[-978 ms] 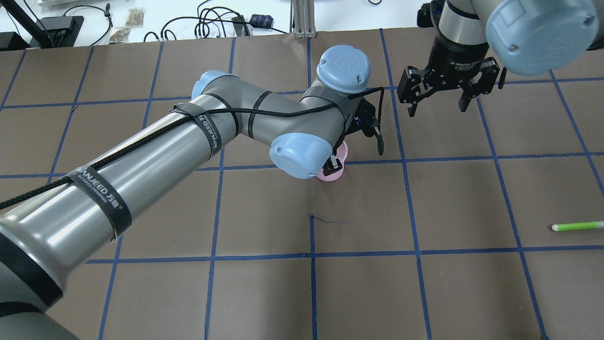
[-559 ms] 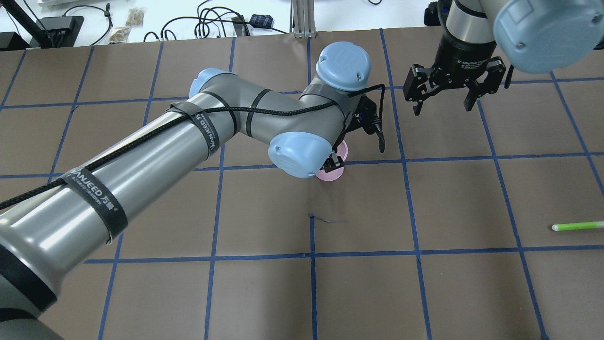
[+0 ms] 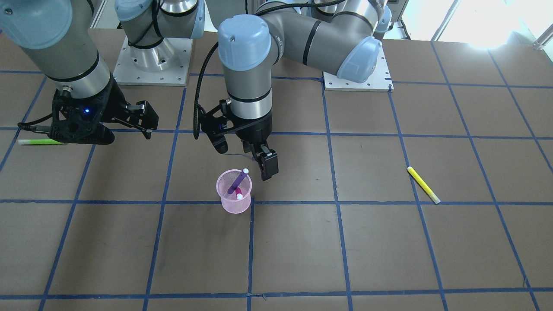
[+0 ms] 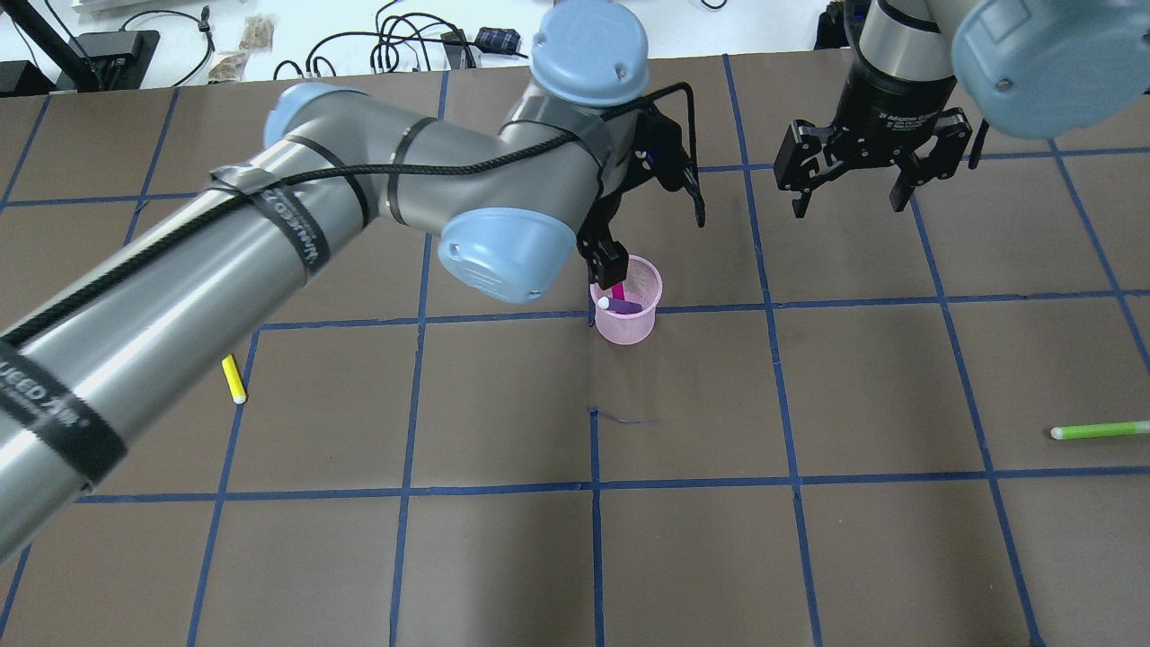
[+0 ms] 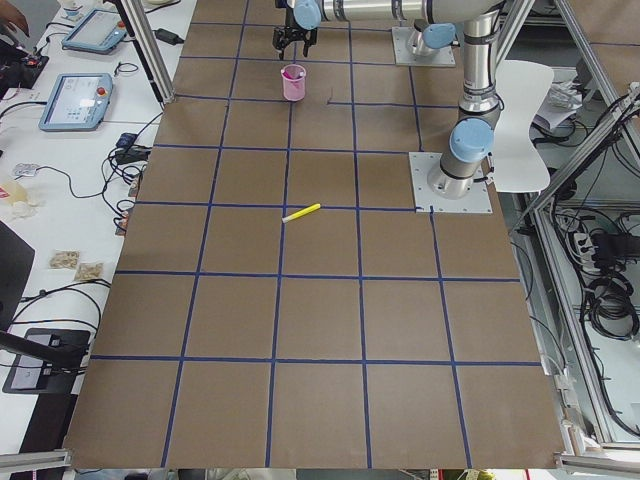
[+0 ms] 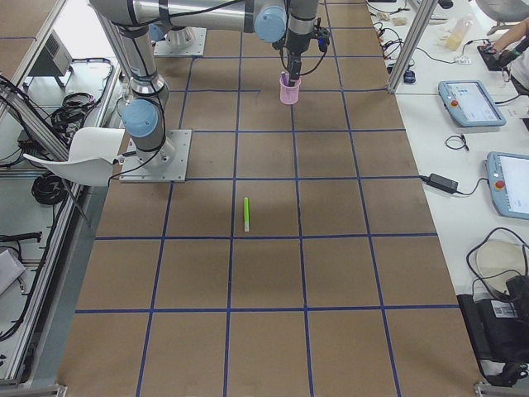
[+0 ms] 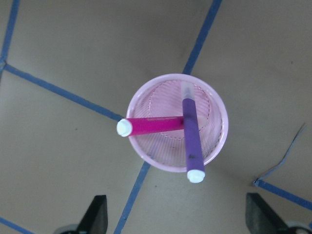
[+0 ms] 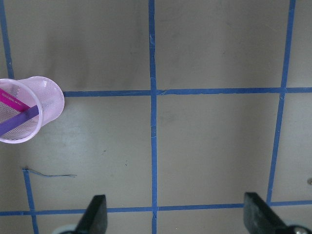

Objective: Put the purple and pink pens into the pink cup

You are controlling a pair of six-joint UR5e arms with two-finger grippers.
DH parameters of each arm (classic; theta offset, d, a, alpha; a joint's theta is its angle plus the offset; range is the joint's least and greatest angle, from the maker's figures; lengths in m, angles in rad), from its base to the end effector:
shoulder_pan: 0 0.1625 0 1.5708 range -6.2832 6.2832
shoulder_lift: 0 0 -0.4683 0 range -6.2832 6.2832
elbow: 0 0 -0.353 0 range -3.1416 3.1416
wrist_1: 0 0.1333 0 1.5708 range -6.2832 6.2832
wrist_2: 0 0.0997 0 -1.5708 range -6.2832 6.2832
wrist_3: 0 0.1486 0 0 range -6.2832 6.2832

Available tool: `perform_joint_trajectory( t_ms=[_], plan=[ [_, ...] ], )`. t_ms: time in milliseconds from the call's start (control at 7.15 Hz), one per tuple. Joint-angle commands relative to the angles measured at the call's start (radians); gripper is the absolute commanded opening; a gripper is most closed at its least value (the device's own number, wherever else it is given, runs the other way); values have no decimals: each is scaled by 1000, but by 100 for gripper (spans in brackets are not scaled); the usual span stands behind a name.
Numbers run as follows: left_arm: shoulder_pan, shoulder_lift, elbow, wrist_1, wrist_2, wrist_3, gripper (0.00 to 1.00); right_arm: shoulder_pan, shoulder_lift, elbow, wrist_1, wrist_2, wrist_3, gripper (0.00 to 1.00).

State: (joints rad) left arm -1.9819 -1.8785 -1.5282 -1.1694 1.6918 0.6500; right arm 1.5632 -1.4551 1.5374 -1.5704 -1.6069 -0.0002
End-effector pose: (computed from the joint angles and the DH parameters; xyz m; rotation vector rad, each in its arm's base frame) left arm -0.3461 -0.5051 0.3837 1.5073 2.5938 -0.1816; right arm 0.1242 -0.4939 0.4424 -0.0092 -3.1032 -0.1286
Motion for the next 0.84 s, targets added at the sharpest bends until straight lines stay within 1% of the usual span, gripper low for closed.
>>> perform_joint_trajectory(
  t_ms=[0,140,280,419,559,699],
  plan=[
    [95,120,-24,-25,8,-29,93,3,-2,1,3,8,5,100],
    [156,171,-36,-54,5,-47,93,3,-2,0,3,31,9,100],
    [220,206,-44,-67,2,-102,93,5,-4,-3,1,33,8,100],
    [288,244,-53,-105,0,-163,93,6,-8,-3,4,76,8,100],
    [345,280,-66,-195,-12,-205,93,12,-13,-3,3,97,5,100],
    [385,309,-79,-222,-35,-331,95,12,-16,-7,1,88,0,100]
  ],
)
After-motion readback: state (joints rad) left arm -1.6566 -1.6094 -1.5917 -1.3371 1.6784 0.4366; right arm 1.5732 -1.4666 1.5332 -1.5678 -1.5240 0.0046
